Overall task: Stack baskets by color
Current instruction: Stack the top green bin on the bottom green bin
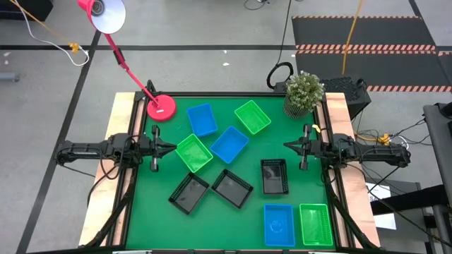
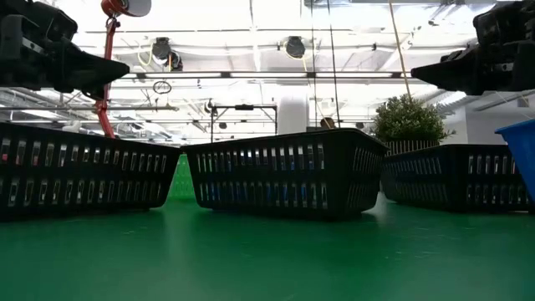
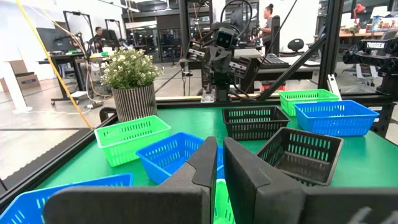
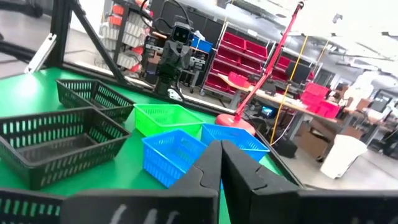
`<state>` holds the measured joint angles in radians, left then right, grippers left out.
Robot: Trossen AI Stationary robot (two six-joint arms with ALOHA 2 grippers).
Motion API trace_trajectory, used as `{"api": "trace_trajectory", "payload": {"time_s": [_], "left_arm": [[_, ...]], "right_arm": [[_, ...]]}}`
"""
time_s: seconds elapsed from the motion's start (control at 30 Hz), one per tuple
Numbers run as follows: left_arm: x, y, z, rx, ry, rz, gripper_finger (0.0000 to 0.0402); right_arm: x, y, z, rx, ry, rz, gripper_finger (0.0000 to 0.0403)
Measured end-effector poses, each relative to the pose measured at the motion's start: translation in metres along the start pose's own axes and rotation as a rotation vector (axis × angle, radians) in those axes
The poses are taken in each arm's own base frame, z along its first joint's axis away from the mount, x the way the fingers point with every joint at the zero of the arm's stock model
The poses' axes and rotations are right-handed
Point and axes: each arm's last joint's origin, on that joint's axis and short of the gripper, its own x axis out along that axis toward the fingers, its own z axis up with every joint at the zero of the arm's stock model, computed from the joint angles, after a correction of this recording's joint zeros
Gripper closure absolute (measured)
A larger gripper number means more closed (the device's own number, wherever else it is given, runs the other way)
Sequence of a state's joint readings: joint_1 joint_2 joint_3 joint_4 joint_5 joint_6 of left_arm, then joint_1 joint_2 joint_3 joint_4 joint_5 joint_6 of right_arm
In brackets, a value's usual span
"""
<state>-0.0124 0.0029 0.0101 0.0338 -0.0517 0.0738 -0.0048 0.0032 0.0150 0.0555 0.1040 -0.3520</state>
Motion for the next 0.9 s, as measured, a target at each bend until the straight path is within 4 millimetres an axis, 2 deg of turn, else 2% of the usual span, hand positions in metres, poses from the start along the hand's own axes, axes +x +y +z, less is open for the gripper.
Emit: {"api": "trace_trajectory", "payload": {"time_s": [0.8, 0.9], "left_arm": [[0.0, 0.0, 0.0001, 0.0, 0.0, 0.0, 0.0371], [0.0, 0.0, 0.0, 0.0, 0.0, 0.0, 0.0371]], "right_arm": [[0.0, -0.0016, 0.0019, -0.043, -0.012, -0.034, 0.0403], [-0.0001, -0.002, 0.0035, 0.034, -0.031, -0.036, 0.0403]]}}
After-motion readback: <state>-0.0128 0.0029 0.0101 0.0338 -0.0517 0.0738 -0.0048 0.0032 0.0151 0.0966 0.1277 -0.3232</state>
